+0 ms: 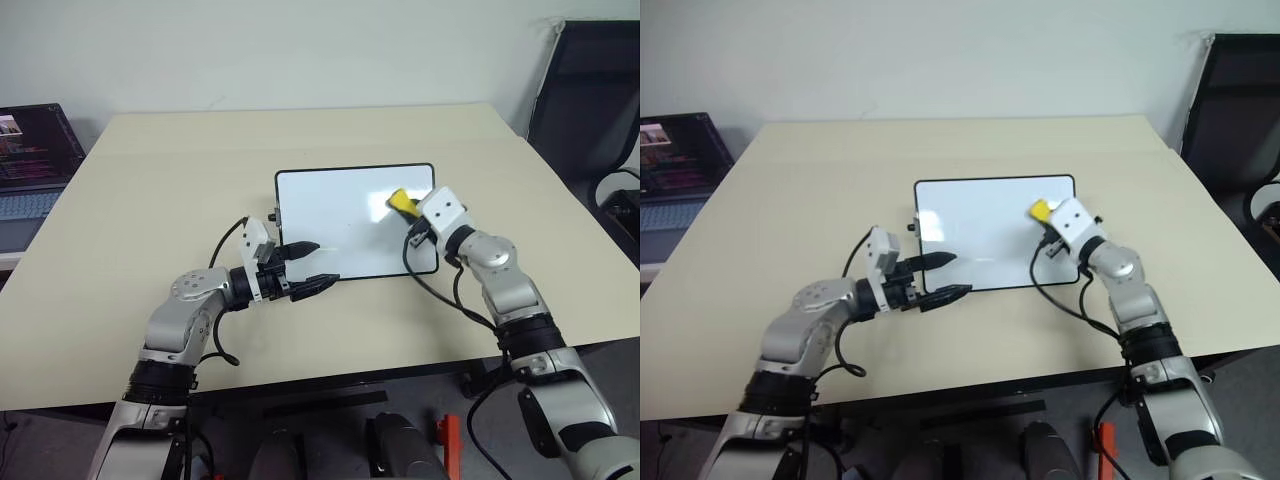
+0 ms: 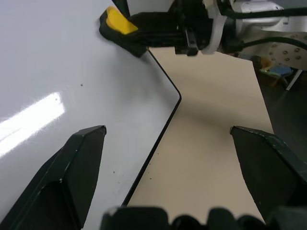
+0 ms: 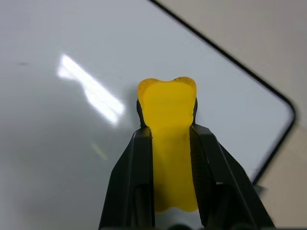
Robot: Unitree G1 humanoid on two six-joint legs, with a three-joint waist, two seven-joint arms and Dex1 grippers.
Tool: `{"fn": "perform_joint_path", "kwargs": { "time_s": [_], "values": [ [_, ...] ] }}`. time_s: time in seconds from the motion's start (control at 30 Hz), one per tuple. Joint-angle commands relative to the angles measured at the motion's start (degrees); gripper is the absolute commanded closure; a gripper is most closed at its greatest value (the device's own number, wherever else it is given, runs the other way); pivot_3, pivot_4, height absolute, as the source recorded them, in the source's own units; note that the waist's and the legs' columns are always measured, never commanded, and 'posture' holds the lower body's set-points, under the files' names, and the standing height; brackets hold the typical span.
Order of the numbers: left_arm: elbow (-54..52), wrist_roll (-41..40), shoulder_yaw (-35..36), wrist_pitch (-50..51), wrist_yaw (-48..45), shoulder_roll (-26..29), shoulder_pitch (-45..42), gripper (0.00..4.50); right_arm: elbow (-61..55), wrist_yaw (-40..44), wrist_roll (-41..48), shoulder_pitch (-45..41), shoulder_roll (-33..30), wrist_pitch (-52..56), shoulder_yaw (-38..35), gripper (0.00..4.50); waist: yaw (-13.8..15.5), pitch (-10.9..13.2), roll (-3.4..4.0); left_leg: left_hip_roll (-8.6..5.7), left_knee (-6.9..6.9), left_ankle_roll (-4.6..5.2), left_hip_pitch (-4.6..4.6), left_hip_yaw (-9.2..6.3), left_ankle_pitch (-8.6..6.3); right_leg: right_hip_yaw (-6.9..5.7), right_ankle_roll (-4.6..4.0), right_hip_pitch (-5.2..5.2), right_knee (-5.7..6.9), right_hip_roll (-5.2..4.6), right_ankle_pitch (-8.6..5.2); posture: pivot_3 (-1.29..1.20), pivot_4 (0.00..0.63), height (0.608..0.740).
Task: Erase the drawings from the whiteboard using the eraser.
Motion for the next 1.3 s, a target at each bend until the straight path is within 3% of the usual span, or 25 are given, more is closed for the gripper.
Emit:
{"fn": "perform_joint_path", "kwargs": {
  "time_s": [0.03,0.4,0.83,1.0,1.13,1.3],
  "values": [
    [-0.9,0.0,0.5,-1.2,0.0,-0.6,-1.3,0.00,1.0,2.5,-0.5,1.8,0.5,4.8,2.2,3.82,0.0,0.0,0.00,0.00,0.00,0.00,0.00,0.00,0.00,0.00,0.00,0.00,0.00,0.00,0.00,0.00,0.150,0.740],
    [-2.7,-0.4,1.8,-1.0,1.1,-0.1,0.9,0.00,7.9,-3.3,-1.4,-5.6,-1.9,0.0,-1.3,3.82,0.4,0.0,0.00,-0.02,0.04,0.04,-0.04,-0.01,0.02,0.01,0.00,-0.02,-0.03,-0.02,0.04,0.00,0.150,0.740],
    [-4.7,-0.7,2.6,0.1,1.6,1.2,2.7,0.00,1.4,3.2,-2.2,-0.3,7.6,3.0,8.7,3.82,-0.4,0.0,0.00,0.05,-0.09,0.03,-0.06,-0.01,0.02,0.00,-0.05,-0.08,-0.05,0.04,0.00,0.00,0.150,0.740],
    [-5.7,-0.8,2.8,0.6,2.0,1.4,3.2,0.00,0.3,4.6,-1.9,0.2,8.4,4.0,9.8,3.82,0.0,0.0,0.01,0.04,-0.09,0.03,-0.11,-0.04,0.02,-0.03,-0.05,-0.09,-0.08,0.02,0.00,0.00,0.150,0.740],
    [-6.7,-1.2,3.4,1.3,1.7,2.4,3.0,0.00,-7.8,9.3,5.8,-0.2,5.1,6.0,3.3,3.82,0.6,0.2,0.12,0.02,-0.09,0.03,-0.16,-0.06,0.02,-0.05,-0.05,-0.13,-0.09,0.00,0.00,0.00,0.150,0.740],
    [-9.8,-4.5,3.6,3.9,0.8,2.2,-0.3,0.00,-29.5,16.3,29.5,1.4,-4.6,26.7,-14.8,3.82,2.3,0.4,0.36,-0.06,-0.06,0.02,-1.27,-0.19,0.01,-0.19,0.36,-1.02,-0.10,-0.07,0.16,0.00,0.150,0.740]
  ]
}}
